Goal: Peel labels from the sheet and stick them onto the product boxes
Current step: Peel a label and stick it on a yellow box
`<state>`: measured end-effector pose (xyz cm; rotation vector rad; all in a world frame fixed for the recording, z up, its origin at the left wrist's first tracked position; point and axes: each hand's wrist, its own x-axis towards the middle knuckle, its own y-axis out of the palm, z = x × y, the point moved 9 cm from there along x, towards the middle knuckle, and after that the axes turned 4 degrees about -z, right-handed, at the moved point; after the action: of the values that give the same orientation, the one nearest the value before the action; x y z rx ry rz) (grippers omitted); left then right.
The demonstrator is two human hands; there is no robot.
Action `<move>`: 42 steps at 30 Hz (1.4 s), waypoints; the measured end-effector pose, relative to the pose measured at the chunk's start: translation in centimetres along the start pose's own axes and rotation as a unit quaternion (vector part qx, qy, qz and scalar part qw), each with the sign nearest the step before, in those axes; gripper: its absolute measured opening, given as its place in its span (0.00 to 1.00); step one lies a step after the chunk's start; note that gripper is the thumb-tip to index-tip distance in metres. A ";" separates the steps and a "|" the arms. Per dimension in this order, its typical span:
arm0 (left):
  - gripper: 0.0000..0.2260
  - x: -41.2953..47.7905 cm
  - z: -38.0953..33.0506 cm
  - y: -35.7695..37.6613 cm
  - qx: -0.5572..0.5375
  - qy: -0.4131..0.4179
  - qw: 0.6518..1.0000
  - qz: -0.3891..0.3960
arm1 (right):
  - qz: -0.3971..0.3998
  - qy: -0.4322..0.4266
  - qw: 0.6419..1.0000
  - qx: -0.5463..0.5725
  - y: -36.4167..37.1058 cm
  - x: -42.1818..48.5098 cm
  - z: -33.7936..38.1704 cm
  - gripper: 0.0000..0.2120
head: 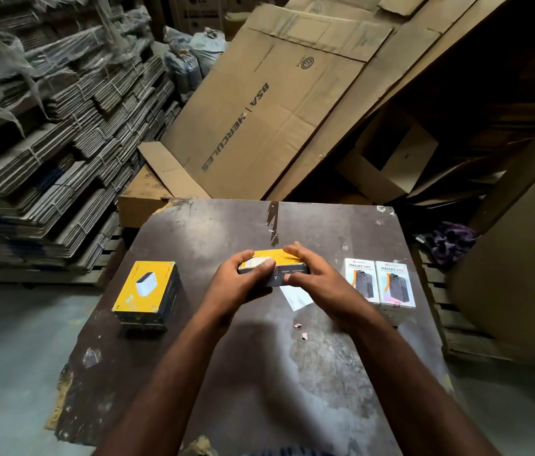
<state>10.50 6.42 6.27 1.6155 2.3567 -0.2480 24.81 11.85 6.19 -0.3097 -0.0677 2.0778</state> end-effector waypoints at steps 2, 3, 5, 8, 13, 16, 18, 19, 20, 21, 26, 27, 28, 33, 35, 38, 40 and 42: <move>0.28 0.0 -0.2 -0.1 0.019 0.021 0.999 -0.016 | -0.010 -0.004 1.000 0.003 0.1 0.0 0.2 0.28; 0.29 0.0 -0.2 0.0 0.022 0.027 0.999 -0.013 | -0.016 -0.003 1.000 0.004 0.1 0.1 0.2 0.28; 0.28 -0.1 -0.3 0.2 0.023 0.028 0.999 0.011 | -0.030 -0.001 0.999 0.021 -0.2 0.3 0.0 0.24; 0.26 -0.4 -0.4 0.6 0.013 0.023 0.998 0.060 | -0.057 0.003 0.997 0.053 -0.6 0.4 -0.2 0.19; 0.26 -0.6 -0.9 0.7 0.007 0.046 0.996 0.070 | -0.149 -0.001 0.987 0.053 -1.1 0.4 -0.4 0.24; 0.23 -0.7 -1.1 0.8 -0.004 0.061 0.997 0.038 | -0.203 0.012 0.972 0.118 -0.9 0.4 -0.8 0.21; 0.19 -0.7 -1.0 1.0 -0.020 0.065 0.998 0.006 | -0.231 0.022 0.957 0.174 -0.8 0.3 -0.8 0.20; 0.17 -0.7 -0.7 1.1 -0.032 0.063 0.997 -0.010 | -0.243 0.021 0.950 0.196 -0.7 0.2 -0.6 0.19; 0.15 -0.6 -0.4 1.1 -0.037 0.062 0.997 -0.029 | -0.250 0.018 0.944 0.213 -0.7 0.0 -0.4 0.18; 0.13 -0.6 -0.1 1.1 -0.039 0.062 0.996 -0.050 | -0.253 0.015 0.941 0.222 -0.6 -0.2 -0.3 0.17; 0.12 0.0 0.7 0.7 -0.066 0.046 0.993 -0.090 | -0.230 -0.005 0.948 0.221 0.0 -0.5 -0.1 0.12; 0.12 0.0 0.7 0.7 -0.082 0.035 0.992 -0.087 | -0.214 -0.008 0.952 0.221 0.2 -0.5 -0.1 0.10; 0.12 0.1 0.6 0.6 -0.098 0.023 0.991 -0.086 | -0.195 -0.014 0.958 0.209 0.5 -0.4 -0.2 0.08; 0.15 0.3 0.6 -0.2 -0.140 -0.017 0.986 -0.092 | -0.070 -0.098 0.992 -0.042 1.4 -0.7 -0.1 0.33; 0.13 0.3 1.0 0.0 -0.129 -0.031 0.988 -0.077 | -0.079 -0.131 0.980 -0.124 1.1 -0.8 -0.1 0.36; 0.10 0.3 1.5 0.7 -0.093 -0.034 0.994 -0.048 | -0.151 -0.207 0.953 -0.161 0.2 -0.8 0.5 0.25; 0.14 0.4 1.9 0.6 -0.046 -0.020 0.998 -0.036 | -0.180 -0.212 0.947 -0.162 -0.7 -0.6 0.2 0.20; 0.16 0.4 1.6 0.5 0.011 0.016 1.000 -0.014 | -0.176 -0.180 0.956 -0.149 -1.4 -0.1 -0.4 0.20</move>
<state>11.00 6.47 4.63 1.6080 2.4101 -0.2567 26.16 12.42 6.04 -0.0854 -0.6163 1.7409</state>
